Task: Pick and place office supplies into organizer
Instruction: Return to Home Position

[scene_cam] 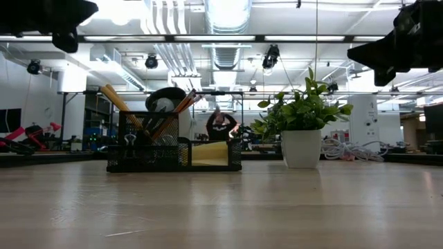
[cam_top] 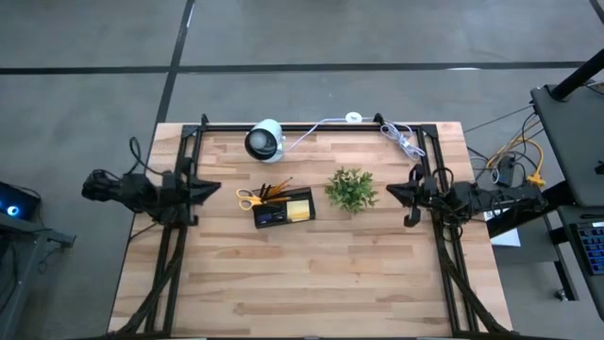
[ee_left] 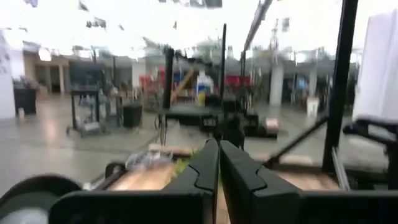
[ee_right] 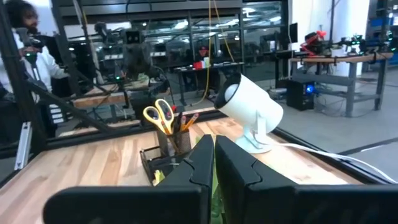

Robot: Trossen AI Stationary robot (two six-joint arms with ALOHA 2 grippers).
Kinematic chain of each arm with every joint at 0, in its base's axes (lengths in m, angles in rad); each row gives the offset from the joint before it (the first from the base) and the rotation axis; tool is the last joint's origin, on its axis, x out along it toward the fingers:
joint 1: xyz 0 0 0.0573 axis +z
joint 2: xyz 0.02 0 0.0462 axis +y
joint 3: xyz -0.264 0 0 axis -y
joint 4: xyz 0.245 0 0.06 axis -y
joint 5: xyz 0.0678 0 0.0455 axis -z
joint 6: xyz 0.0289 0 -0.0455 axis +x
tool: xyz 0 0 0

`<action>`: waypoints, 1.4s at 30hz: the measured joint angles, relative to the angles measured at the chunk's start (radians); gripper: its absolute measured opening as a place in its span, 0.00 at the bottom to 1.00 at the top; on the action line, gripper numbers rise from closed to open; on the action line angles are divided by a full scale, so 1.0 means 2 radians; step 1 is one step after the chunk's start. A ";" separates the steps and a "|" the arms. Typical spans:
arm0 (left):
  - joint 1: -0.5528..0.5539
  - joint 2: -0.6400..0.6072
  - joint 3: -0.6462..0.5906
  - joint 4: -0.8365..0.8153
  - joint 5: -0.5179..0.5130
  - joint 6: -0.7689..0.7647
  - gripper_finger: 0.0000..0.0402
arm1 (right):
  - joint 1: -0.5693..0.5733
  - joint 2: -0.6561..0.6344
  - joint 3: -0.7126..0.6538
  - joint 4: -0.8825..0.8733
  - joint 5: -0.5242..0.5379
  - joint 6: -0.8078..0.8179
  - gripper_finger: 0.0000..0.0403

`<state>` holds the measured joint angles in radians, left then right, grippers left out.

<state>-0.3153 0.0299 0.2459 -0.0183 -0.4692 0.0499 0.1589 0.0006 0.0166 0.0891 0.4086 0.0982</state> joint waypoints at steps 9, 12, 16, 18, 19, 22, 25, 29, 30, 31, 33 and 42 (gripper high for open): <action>0.021 -0.001 -0.108 0.152 -0.005 -0.009 0.00 | 0.000 0.000 0.000 0.000 0.019 0.026 0.02; 0.039 0.000 -0.112 0.146 0.026 -0.013 0.00 | 0.000 0.001 0.001 0.000 0.022 0.030 0.02; 0.081 0.004 -0.111 0.147 0.073 -0.023 0.00 | 0.000 0.001 0.001 0.000 0.024 0.044 0.02; 0.103 0.011 -0.111 0.142 0.100 -0.030 0.00 | 0.000 0.001 0.001 0.000 0.024 0.053 0.02; 0.112 0.013 -0.111 0.138 0.112 -0.037 0.00 | 0.000 0.001 0.001 0.000 0.024 0.055 0.02; 0.125 0.010 -0.110 0.110 0.140 -0.035 0.00 | 0.000 0.001 0.001 0.000 0.023 0.055 0.02; 0.129 -0.002 -0.111 0.060 0.111 -0.034 0.00 | 0.000 0.001 0.001 0.000 0.044 0.055 0.02; 0.129 -0.001 -0.111 0.054 0.110 -0.035 0.00 | 0.000 0.001 0.001 0.000 0.043 0.056 0.02; 0.129 -0.001 -0.111 0.054 0.118 -0.036 0.00 | 0.000 0.001 0.001 0.000 0.037 0.056 0.02; 0.129 -0.001 -0.111 0.053 0.129 -0.036 0.00 | 0.000 0.001 0.001 0.000 0.027 0.056 0.02; 0.129 -0.001 -0.112 0.053 0.141 -0.043 0.00 | 0.000 0.001 0.001 -0.001 0.004 0.056 0.02; 0.128 -0.001 -0.119 0.066 0.142 -0.049 0.00 | 0.000 0.001 -0.003 -0.016 -0.037 0.034 0.02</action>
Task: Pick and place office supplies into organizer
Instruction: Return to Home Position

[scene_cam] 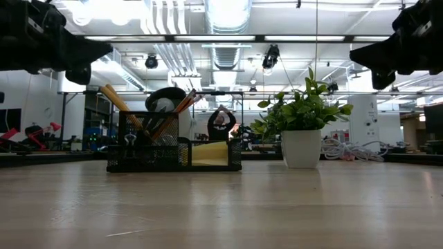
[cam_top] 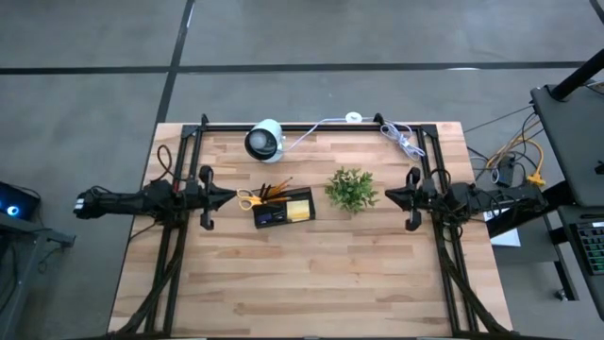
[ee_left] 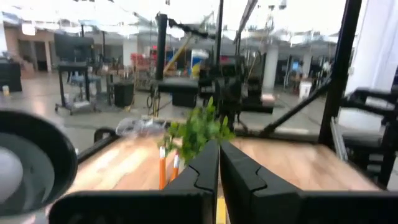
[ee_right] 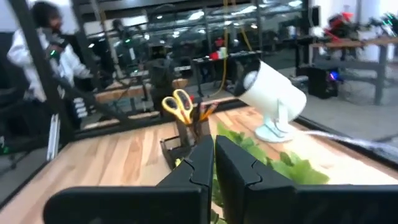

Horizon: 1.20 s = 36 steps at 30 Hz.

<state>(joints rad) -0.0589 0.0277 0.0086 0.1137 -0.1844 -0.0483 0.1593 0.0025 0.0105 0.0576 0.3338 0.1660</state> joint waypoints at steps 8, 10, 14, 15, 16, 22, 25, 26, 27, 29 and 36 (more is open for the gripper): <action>0.000 0.002 0.000 0.009 -0.001 0.001 0.00 | 0.000 0.008 0.000 -0.001 -0.059 -0.021 0.02; 0.000 0.002 0.000 0.009 -0.001 0.001 0.00 | 0.000 0.011 0.000 -0.001 -0.075 -0.021 0.02; 0.000 0.001 0.000 0.009 -0.002 0.001 0.00 | 0.000 0.015 0.000 -0.001 -0.076 -0.021 0.02; 0.000 0.002 0.000 0.009 -0.002 0.001 0.00 | 0.000 0.017 0.000 0.000 -0.075 -0.022 0.02; 0.000 0.002 0.000 0.009 -0.002 0.001 0.00 | 0.000 0.018 0.000 -0.001 -0.072 -0.023 0.02; 0.000 0.004 0.000 0.009 -0.002 0.001 0.00 | 0.000 0.024 0.000 -0.001 -0.047 -0.024 0.02; 0.000 0.004 0.000 0.009 -0.002 0.001 0.00 | 0.000 0.023 0.000 -0.001 -0.046 -0.024 0.02; 0.000 0.005 0.000 0.009 -0.002 0.001 0.00 | 0.000 0.023 0.000 -0.001 -0.046 -0.024 0.02; 0.000 0.006 0.000 0.009 -0.002 0.001 0.00 | 0.000 0.023 0.000 -0.001 -0.046 -0.023 0.02; 0.000 0.006 0.000 0.009 -0.002 0.001 0.00 | 0.000 0.023 0.000 -0.001 -0.046 -0.023 0.02; 0.000 0.006 0.000 0.009 -0.002 0.001 0.00 | 0.000 0.023 0.000 -0.001 -0.046 -0.023 0.02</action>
